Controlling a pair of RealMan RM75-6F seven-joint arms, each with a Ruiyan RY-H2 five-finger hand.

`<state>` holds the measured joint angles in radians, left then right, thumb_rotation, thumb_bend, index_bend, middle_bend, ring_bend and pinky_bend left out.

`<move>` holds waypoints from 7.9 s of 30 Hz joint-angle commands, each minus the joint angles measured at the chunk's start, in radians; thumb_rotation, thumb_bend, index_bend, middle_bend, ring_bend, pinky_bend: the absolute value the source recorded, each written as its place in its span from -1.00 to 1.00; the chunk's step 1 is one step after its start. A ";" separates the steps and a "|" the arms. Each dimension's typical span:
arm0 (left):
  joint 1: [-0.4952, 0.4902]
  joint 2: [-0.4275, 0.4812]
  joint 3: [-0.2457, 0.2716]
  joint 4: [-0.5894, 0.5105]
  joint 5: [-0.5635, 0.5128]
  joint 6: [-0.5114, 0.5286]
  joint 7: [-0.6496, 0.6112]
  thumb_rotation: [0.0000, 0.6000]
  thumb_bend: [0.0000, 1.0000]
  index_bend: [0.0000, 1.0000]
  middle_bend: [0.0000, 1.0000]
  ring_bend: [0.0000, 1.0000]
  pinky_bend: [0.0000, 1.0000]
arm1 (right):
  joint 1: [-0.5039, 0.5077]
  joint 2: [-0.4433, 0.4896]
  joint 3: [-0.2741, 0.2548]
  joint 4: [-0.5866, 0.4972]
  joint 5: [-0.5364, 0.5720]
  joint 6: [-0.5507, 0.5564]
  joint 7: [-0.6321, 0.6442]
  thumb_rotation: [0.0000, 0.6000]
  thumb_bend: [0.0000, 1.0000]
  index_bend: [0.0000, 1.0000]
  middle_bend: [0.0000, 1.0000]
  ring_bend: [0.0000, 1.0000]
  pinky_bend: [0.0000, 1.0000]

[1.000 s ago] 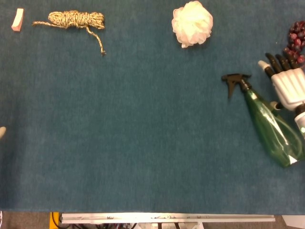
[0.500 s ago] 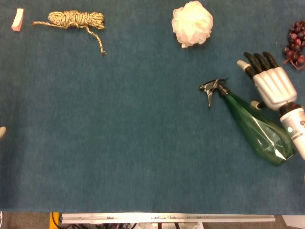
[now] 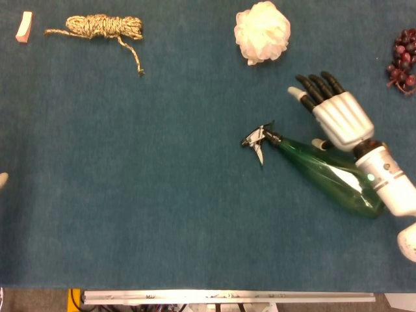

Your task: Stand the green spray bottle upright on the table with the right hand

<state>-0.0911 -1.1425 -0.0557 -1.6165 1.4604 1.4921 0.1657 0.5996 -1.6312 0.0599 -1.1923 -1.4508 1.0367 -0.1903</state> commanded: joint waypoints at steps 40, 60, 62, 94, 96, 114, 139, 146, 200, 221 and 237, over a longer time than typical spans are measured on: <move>0.000 0.000 0.000 0.000 0.000 0.000 0.000 1.00 -1.00 -1.00 -1.00 -1.00 -1.00 | -0.111 0.333 -0.136 -0.562 -0.135 0.060 -0.082 1.00 -1.00 -0.75 -1.00 -1.00 -0.90; 0.001 0.000 0.000 0.000 0.001 0.001 0.000 1.00 -1.00 -1.00 -1.00 -1.00 -1.00 | -0.170 0.355 -0.182 -0.516 -0.148 0.062 -0.268 1.00 -1.00 -0.75 -1.00 -1.00 -0.91; 0.000 0.000 0.000 0.000 0.000 0.000 0.000 1.00 -1.00 -1.00 -1.00 -1.00 -1.00 | -0.179 0.359 -0.177 -0.503 -0.144 0.075 -0.281 1.00 -1.00 -0.75 -1.00 -1.00 -0.91; 0.000 0.000 0.000 0.000 0.000 0.000 0.000 1.00 -1.00 -1.00 -1.00 -1.00 -1.00 | -0.216 0.574 -0.122 -0.706 -0.048 0.073 -0.117 1.00 -1.00 -0.75 -1.00 -1.00 -0.91; 0.001 0.000 0.000 0.001 0.000 0.000 0.000 1.00 -1.00 -1.00 -1.00 -1.00 -1.00 | -0.214 0.583 -0.118 -0.739 -0.045 0.070 -0.122 1.00 -1.00 -0.74 -0.96 -1.00 -0.91; 0.001 0.000 0.000 0.001 0.001 0.001 -0.001 1.00 -1.00 -1.00 -1.00 -1.00 -1.00 | -0.063 0.373 -0.062 -0.794 0.454 -0.057 -0.596 1.00 -1.00 -0.65 -0.83 -1.00 -0.91; 0.001 0.000 0.000 0.001 0.001 0.001 -0.001 1.00 -1.00 -1.00 -1.00 -1.00 -1.00 | 0.055 0.248 -0.091 -0.691 0.562 -0.056 -0.604 1.00 -1.00 -0.48 -0.49 -0.79 -0.63; 0.000 0.000 0.000 0.001 0.001 0.000 0.000 1.00 -1.00 -1.00 -1.00 -1.00 -1.00 | 0.074 0.230 -0.096 -0.670 0.580 -0.054 -0.599 1.00 -0.95 -0.46 -0.44 -0.74 -0.63; 0.001 0.000 0.000 0.001 0.001 0.001 -0.001 1.00 -1.00 -1.00 -1.00 -1.00 -1.00 | -0.066 0.149 -0.049 -0.519 0.138 0.181 0.041 1.00 -0.33 -0.10 -0.02 -0.33 -0.51; 0.001 0.000 0.001 0.000 0.000 0.001 0.000 1.00 -1.00 -1.00 -1.00 -1.00 -1.00 | -0.155 -0.044 -0.018 -0.182 -0.174 0.432 0.704 1.00 -0.33 -0.05 -0.01 -0.33 -0.40; 0.001 0.000 0.001 0.000 0.001 0.000 0.000 1.00 -1.00 -1.00 -1.00 -1.00 -1.00 | -0.265 -0.296 0.026 0.196 -0.134 0.612 1.113 1.00 -0.31 -0.04 -0.01 -0.33 -0.28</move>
<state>-0.0903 -1.1421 -0.0549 -1.6163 1.4609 1.4923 0.1661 0.3518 -1.8927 0.0771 -1.0404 -1.6005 1.6369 0.8821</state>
